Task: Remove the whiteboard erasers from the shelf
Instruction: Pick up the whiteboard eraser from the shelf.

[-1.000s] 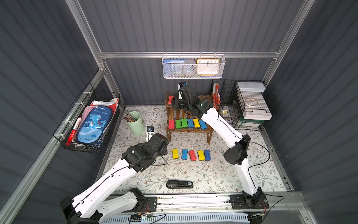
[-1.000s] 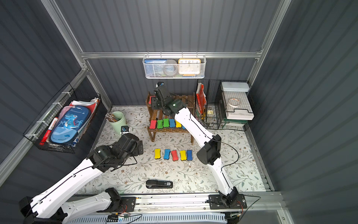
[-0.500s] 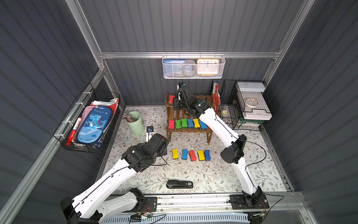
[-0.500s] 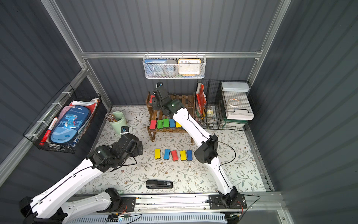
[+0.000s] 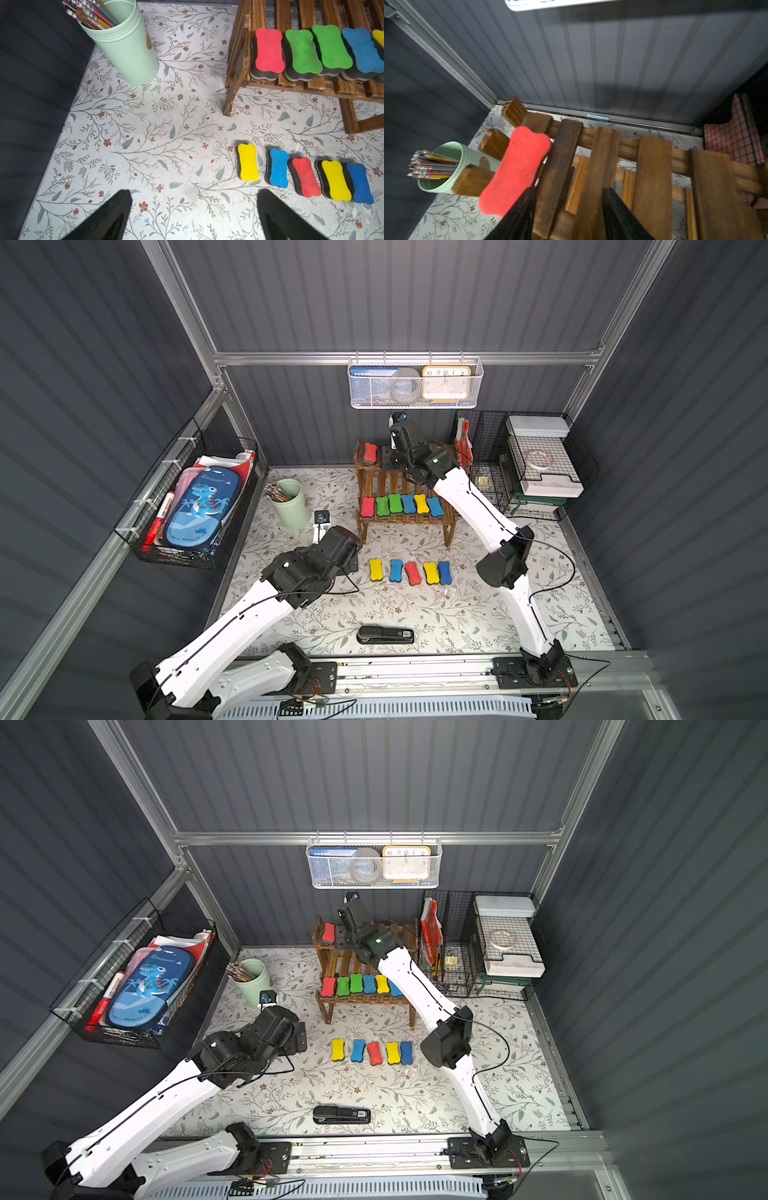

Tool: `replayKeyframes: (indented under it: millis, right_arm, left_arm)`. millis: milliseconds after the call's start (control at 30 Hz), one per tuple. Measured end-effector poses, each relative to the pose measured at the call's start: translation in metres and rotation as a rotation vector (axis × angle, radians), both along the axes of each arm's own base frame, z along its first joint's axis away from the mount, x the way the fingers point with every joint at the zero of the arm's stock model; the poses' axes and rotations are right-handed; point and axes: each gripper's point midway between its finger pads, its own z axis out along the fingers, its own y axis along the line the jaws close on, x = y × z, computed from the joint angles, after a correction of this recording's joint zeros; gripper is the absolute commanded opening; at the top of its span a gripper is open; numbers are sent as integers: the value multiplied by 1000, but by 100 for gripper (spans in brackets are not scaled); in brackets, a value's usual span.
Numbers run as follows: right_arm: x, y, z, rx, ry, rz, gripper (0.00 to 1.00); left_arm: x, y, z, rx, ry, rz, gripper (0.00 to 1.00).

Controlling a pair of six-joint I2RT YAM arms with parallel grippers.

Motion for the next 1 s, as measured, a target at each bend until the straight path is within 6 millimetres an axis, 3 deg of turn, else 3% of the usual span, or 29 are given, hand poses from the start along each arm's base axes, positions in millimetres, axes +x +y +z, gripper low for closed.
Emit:
replayKeyframes:
  millis: [167,433,1000]
  right_arm:
    - [-5,15,20,119,-6,44,59]
    - [-9,28,29,249,26,68,61]
    - [2,43,-10,273,103,61,62]
  left_arm:
    - [0,0,0,1,0,1,99]
    - [0,2,0,10,0,5,99]
    - [0,4,-2,24,5,10,99]
